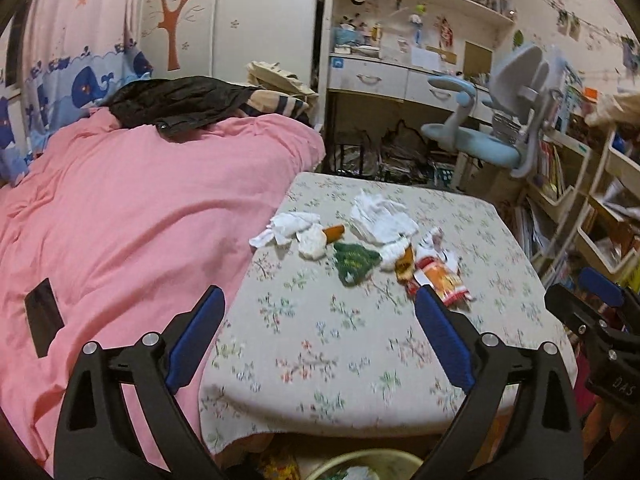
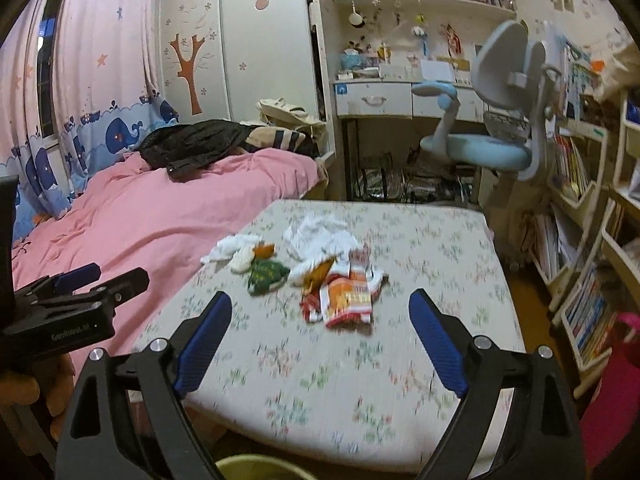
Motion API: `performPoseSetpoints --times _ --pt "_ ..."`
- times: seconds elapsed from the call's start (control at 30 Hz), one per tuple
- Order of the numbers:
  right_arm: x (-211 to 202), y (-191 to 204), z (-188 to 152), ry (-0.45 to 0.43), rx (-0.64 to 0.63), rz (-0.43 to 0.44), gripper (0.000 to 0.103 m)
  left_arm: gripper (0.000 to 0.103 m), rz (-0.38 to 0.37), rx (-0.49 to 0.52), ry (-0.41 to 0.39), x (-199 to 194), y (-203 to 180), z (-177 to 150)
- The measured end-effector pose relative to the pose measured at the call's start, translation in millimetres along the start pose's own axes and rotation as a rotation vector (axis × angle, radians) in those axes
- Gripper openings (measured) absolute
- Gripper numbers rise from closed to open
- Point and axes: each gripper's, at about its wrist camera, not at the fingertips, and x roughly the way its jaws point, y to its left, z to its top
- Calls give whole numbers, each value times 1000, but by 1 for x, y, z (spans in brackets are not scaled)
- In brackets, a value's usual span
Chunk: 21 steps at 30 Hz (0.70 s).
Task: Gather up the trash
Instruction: 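Return both tools over the table toward the remaining wrappers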
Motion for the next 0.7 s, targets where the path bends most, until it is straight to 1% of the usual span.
performPoseSetpoints --times 0.27,0.37,0.5,0.57,0.7 --pt "26 -5 15 -8 -15 -16 87 94 46 -6 -56 27 -4 26" --pt "33 -9 18 -7 -14 -21 87 94 50 -24 -49 39 -5 32" --pt "44 -18 21 8 10 -28 87 95 61 5 -59 55 -14 42" --pt "49 -23 22 27 42 -18 87 95 79 18 -59 64 -17 44" --pt "53 -25 24 37 55 -6 87 95 76 0 -43 73 -13 46"
